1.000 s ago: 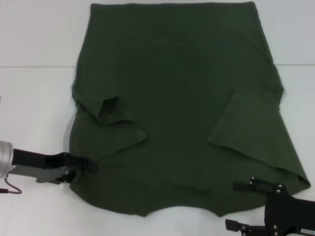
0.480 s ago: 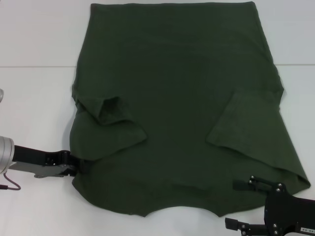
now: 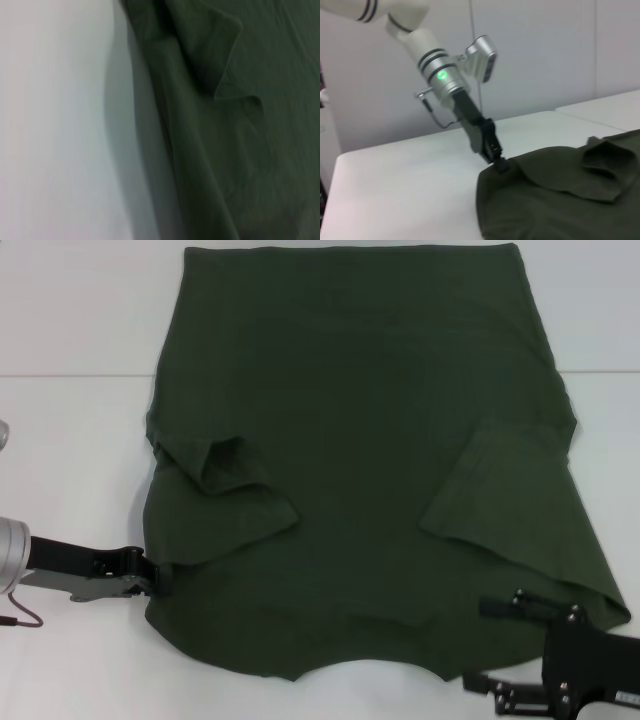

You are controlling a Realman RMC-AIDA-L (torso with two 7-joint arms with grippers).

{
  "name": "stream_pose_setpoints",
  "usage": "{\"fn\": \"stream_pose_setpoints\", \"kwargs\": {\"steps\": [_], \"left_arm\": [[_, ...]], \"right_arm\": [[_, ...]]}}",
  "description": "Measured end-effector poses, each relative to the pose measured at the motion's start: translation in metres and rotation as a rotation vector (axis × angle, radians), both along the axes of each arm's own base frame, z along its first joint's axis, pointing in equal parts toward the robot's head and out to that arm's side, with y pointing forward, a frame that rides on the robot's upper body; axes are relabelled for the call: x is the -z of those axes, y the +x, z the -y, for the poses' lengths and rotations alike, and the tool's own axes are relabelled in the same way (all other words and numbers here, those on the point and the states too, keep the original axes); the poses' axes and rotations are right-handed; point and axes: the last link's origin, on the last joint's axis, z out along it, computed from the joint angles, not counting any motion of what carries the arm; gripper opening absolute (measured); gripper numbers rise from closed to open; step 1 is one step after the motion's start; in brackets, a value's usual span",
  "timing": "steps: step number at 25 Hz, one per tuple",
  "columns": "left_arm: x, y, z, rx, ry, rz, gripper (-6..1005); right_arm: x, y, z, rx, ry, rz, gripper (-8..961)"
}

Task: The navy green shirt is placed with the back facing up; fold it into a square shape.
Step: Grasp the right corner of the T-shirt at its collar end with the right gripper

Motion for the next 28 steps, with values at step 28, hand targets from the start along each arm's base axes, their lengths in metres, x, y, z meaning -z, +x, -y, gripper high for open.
{"fn": "stream_pose_setpoints", "kwargs": {"steps": [28], "left_arm": [[-0.004, 0.000, 0.005, 0.048, 0.014, 0.055, 44]], "right_arm": [[-0.130, -0.001, -0.091, 1.187, -0.288, 0.335, 912]]}}
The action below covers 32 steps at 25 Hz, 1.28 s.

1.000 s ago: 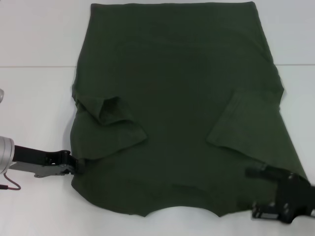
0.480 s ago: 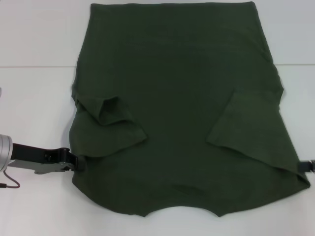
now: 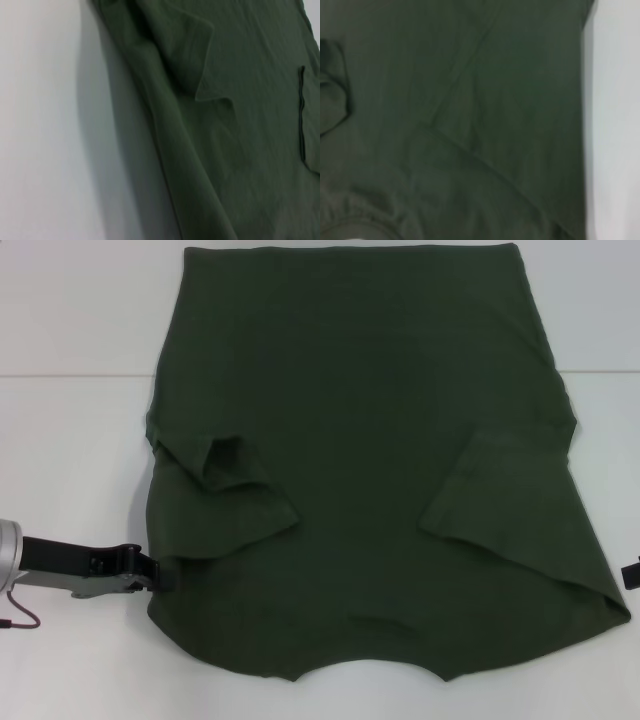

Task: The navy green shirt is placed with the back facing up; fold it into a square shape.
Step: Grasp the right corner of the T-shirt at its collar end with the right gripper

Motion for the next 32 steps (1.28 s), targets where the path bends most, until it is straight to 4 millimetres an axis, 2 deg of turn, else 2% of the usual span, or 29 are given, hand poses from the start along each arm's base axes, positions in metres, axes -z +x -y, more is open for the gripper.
{"fn": "stream_pose_setpoints", "kwargs": {"steps": [11, 26, 32], "left_arm": [[-0.001, -0.001, 0.000, 0.001, 0.005, -0.005, 44], [-0.001, -0.001, 0.000, 0.001, 0.008, -0.003, 45], [-0.001, -0.001, 0.000, 0.002, 0.009, -0.004, 45]], "right_arm": [[0.033, 0.007, -0.006, 0.014, -0.036, 0.028, 890], [0.046, 0.007, -0.010, 0.002, -0.041, 0.051, 861], [0.052, 0.001, -0.013, -0.014, -0.055, 0.042, 849]]}}
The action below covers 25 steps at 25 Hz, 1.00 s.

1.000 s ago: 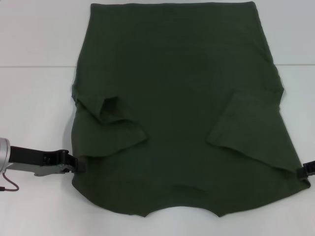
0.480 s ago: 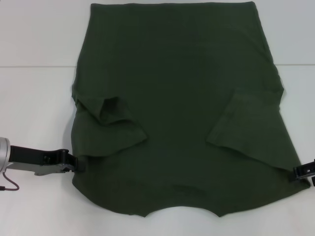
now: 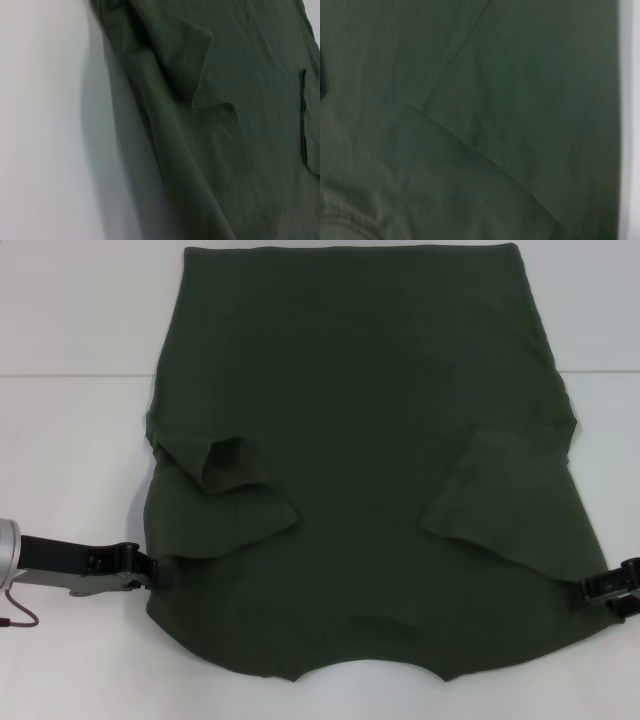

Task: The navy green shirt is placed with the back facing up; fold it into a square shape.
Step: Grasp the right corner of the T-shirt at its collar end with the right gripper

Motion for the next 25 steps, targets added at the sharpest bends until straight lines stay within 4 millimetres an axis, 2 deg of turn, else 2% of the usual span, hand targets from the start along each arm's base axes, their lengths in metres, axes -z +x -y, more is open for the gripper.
{"fn": "stream_pose_setpoints", "kwargs": {"steps": [11, 22, 25], "left_arm": [[0.000, 0.000, 0.000, 0.002, 0.002, -0.002, 44], [-0.001, 0.001, -0.001, 0.010, 0.004, -0.003, 44], [-0.001, 0.001, -0.002, 0.009, 0.012, 0.004, 44]], "right_arm": [[0.016, -0.016, -0.007, -0.036, -0.033, -0.020, 827], [0.023, -0.022, -0.010, -0.064, -0.036, -0.018, 714], [0.025, -0.023, -0.010, -0.077, -0.037, -0.017, 641]]}}
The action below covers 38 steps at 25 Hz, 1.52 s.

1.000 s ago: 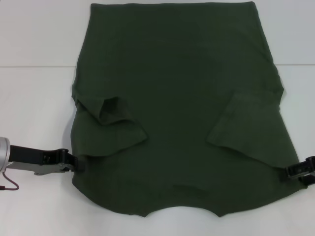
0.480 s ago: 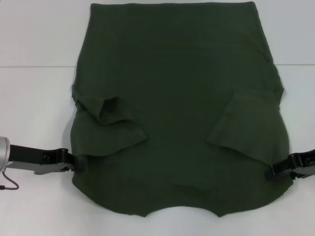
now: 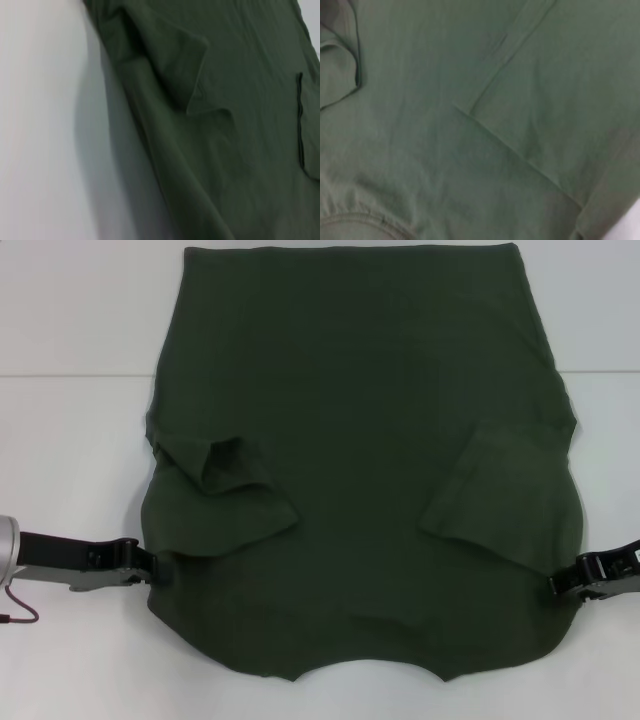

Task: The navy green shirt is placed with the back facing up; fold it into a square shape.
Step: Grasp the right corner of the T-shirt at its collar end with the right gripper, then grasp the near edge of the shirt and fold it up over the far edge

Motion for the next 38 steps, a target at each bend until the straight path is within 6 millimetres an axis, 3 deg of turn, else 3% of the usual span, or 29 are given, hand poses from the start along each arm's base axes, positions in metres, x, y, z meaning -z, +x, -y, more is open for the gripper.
{"fn": "stream_pose_setpoints", "kwargs": {"steps": [2, 13, 23, 30, 38], "left_arm": [[0.000, 0.000, 0.000, -0.002, 0.004, 0.003, 44], [-0.001, -0.002, 0.002, -0.007, 0.002, 0.007, 45], [-0.003, 0.001, 0.013, 0.005, -0.077, 0.052, 45], [-0.014, 0.001, 0.052, 0.015, -0.252, 0.208, 44], [-0.021, -0.003, 0.105, -0.009, -0.480, 0.308, 45]], "right_arm": [[0.001, 0.000, 0.000, -0.002, -0.002, 0.000, 592], [0.000, -0.001, -0.001, -0.006, -0.004, 0.000, 106], [-0.012, -0.005, 0.013, -0.045, -0.073, -0.092, 45], [-0.023, 0.003, 0.052, -0.073, -0.233, -0.216, 46], [-0.008, 0.010, 0.093, -0.076, -0.402, -0.308, 45]]}}
